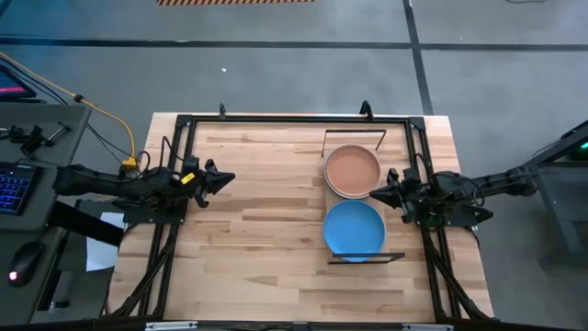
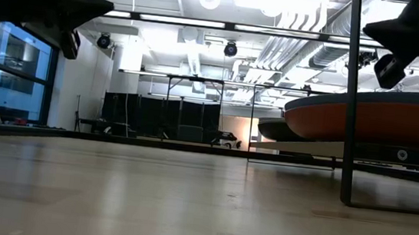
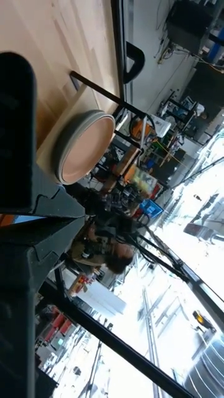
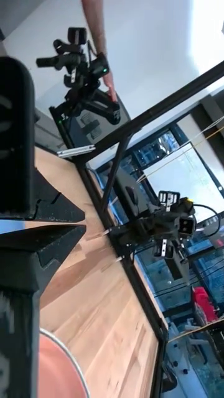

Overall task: Place and stack plates onto a shelf
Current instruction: Return to Home Position

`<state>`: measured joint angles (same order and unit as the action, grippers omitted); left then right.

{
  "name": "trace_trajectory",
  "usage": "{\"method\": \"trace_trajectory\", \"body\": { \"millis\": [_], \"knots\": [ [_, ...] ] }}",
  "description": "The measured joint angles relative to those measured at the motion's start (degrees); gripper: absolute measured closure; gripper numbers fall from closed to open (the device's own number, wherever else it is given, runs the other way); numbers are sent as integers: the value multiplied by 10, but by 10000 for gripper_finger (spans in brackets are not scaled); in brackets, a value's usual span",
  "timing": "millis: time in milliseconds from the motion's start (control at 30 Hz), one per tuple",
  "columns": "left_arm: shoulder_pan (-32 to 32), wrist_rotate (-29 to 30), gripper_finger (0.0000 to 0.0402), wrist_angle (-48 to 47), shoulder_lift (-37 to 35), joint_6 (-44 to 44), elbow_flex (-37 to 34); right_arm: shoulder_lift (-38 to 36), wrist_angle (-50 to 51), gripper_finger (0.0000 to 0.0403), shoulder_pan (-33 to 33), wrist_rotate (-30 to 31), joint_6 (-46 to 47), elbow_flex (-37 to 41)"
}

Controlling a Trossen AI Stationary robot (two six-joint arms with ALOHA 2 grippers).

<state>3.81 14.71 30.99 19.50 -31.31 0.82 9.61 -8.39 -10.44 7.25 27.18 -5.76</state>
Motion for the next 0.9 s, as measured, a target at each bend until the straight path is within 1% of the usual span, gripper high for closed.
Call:
{"method": "trace_trajectory", "body": {
  "millis": [233,400,500,633,767,900],
  "knots": [
    [0,0,401,-1,-40,0,0,-32,4,403,19,-11,-7,24],
    [0,0,401,-2,-59,0,0,-61,5,403,19,-20,-7,52],
    [0,0,401,-2,-67,0,0,-71,39,403,18,-20,-5,52],
    [0,0,401,-5,-78,0,0,-75,42,403,18,-24,-20,52],
    [0,0,401,-29,-90,0,0,-75,45,403,18,-24,-22,52],
    [0,0,401,-82,-108,0,0,-75,51,403,18,-24,-22,52]
  ]
}}
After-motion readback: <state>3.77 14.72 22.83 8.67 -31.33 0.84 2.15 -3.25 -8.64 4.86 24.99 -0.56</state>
